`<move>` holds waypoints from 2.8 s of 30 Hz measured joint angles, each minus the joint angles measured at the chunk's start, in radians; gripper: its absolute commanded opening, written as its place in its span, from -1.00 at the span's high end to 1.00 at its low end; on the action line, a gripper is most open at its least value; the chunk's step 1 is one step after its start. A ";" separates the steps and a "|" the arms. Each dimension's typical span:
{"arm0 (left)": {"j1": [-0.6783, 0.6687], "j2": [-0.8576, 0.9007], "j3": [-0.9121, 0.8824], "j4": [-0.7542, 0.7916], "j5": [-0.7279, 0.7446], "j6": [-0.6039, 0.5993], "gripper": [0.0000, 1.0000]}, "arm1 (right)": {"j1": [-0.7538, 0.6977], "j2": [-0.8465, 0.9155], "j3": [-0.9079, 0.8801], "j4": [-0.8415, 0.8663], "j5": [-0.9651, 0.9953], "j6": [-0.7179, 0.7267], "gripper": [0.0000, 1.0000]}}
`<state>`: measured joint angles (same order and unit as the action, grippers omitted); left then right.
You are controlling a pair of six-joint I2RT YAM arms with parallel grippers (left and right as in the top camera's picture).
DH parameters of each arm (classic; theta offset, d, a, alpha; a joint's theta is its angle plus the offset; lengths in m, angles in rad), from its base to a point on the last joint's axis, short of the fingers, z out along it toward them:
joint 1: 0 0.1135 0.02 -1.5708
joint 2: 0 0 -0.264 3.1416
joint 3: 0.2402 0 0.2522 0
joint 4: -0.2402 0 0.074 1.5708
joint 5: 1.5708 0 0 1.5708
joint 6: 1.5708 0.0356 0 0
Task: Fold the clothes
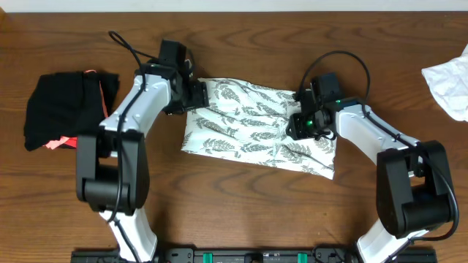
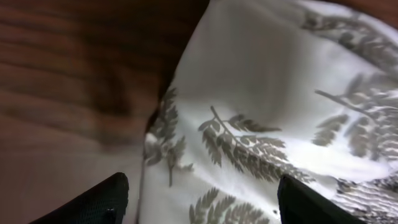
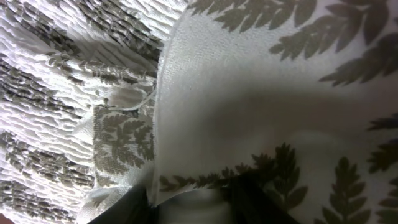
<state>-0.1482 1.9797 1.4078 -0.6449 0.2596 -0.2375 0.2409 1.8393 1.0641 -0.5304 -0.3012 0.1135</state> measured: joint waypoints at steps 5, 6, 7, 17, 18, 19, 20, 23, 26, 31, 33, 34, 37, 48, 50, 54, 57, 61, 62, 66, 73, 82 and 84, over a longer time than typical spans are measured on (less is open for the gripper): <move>0.061 0.055 0.000 0.002 0.072 0.041 -0.56 | 0.000 0.001 0.000 0.001 -0.003 0.000 0.25; 0.077 0.063 0.000 0.001 0.089 0.055 -0.57 | 0.000 0.002 0.000 0.001 -0.005 0.000 0.25; 0.086 0.069 0.000 -0.001 0.104 0.062 -0.57 | 0.000 0.002 0.001 0.001 -0.006 0.000 0.25; 0.108 0.129 0.029 -0.109 0.332 0.155 -0.56 | 0.000 0.002 0.001 0.001 -0.007 0.000 0.25; 0.105 0.136 0.032 -0.117 0.364 0.169 -0.55 | 0.000 0.002 0.001 0.001 -0.007 0.000 0.25; 0.101 0.145 0.035 -0.130 0.398 0.187 -0.54 | 0.000 0.002 0.001 0.002 -0.007 0.000 0.25; 0.098 0.151 0.037 -0.138 0.422 0.196 -0.50 | 0.000 0.002 0.001 0.001 -0.007 0.000 0.25; 0.093 0.166 0.037 -0.150 0.478 0.224 -0.15 | 0.000 0.002 0.001 0.001 -0.007 0.000 0.26; 0.093 0.182 0.031 -0.148 0.496 0.248 0.56 | 0.000 0.002 0.001 0.002 -0.009 0.000 0.26; 0.099 0.209 0.023 -0.132 0.500 0.274 0.88 | 0.000 0.003 0.001 0.002 -0.010 0.000 0.26; 0.105 0.209 0.023 -0.132 0.500 0.275 0.88 | 0.000 0.003 0.001 0.002 -0.010 0.000 0.26; 0.108 0.209 0.023 -0.132 0.500 0.276 0.88 | 0.000 0.003 0.001 0.002 -0.010 0.000 0.26; 0.130 0.206 0.023 -0.137 0.495 0.271 0.88 | 0.000 0.005 0.001 0.004 -0.022 0.000 0.28; 0.233 0.033 0.004 -0.186 0.414 0.264 0.88 | 0.097 0.019 0.004 0.046 -0.087 0.014 0.18; 0.240 0.001 0.004 -0.188 0.404 0.263 0.87 | 0.126 0.021 0.009 0.058 -0.084 0.027 0.21; 0.249 -0.037 0.004 -0.223 0.380 0.264 0.88 | 0.171 0.030 0.018 0.089 -0.066 0.069 0.21; 0.253 -0.064 0.004 -0.256 0.364 0.263 0.88 | 0.198 0.032 0.018 0.119 -0.058 0.103 0.11; 0.253 -0.122 0.004 -0.275 0.356 0.263 0.88 | 0.232 0.036 0.024 0.138 -0.059 0.125 -0.01; 0.253 -0.142 0.004 -0.279 0.354 0.263 0.88 | 0.237 0.036 0.031 0.133 -0.059 0.127 -0.02; 0.248 -0.214 0.004 -0.296 0.293 0.263 0.88 | 0.246 0.037 0.082 0.043 -0.058 0.124 -0.05; 0.238 -0.302 0.004 -0.297 0.107 0.233 0.88 | 0.182 -0.061 0.179 -0.092 -0.014 0.095 -0.10; 0.236 -0.315 0.004 -0.300 -0.050 0.225 0.88 | -0.026 -0.311 0.207 -0.255 0.005 0.058 -0.12; 0.224 -0.315 0.005 -0.305 -0.072 0.218 0.88 | -0.074 -0.332 0.207 -0.308 0.006 0.050 -0.10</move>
<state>0.0753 1.6642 1.4124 -0.9497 0.1875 -0.0193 0.1669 1.5074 1.2709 -0.8383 -0.2947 0.1635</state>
